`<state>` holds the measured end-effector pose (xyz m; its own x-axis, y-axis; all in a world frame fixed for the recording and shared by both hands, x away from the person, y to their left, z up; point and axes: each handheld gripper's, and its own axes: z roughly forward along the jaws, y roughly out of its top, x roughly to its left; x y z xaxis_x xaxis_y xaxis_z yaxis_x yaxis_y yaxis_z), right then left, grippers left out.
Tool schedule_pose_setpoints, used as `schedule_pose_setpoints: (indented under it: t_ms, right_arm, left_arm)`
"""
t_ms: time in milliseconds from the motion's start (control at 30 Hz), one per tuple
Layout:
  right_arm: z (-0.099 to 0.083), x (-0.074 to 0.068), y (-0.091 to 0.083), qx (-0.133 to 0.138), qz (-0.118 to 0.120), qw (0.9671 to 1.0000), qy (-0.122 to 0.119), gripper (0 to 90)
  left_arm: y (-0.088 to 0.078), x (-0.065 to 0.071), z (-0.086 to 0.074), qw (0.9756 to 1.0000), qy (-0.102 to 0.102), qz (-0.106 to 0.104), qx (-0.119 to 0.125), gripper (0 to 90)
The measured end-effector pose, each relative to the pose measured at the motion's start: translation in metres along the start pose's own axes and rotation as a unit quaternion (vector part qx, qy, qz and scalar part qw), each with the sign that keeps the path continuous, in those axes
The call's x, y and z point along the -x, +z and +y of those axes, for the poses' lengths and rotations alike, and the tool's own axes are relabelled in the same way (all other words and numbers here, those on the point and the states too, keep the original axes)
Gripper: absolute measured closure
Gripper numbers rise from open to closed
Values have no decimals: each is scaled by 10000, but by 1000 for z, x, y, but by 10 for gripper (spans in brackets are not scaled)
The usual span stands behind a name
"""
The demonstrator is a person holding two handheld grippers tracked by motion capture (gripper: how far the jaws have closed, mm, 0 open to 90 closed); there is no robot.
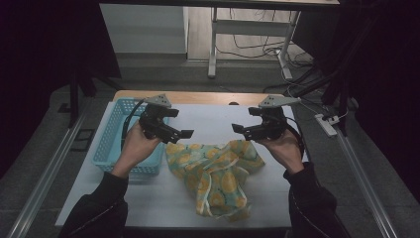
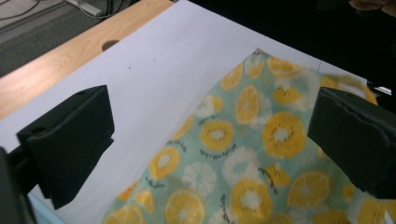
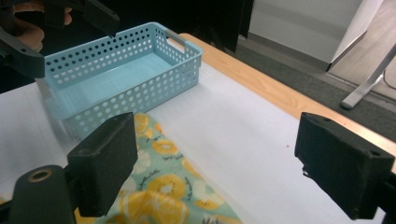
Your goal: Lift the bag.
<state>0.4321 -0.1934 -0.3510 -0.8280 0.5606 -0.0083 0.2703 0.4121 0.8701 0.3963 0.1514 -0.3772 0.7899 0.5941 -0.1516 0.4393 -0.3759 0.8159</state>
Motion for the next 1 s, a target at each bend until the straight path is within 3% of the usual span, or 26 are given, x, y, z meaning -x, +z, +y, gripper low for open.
schedule_pose_setpoints:
  t_ms: [333,1000]
  right_arm:
    - [-31,-6,-5,-13,-59,10000,43,33]
    - [-97,-21,-34,-152,-434,9988,159,5]
  left_arm:
    - [-10,6,-42,9998,-96,132,-89,0]
    - [-43,31,-129,9982,-484,353,-81,0]
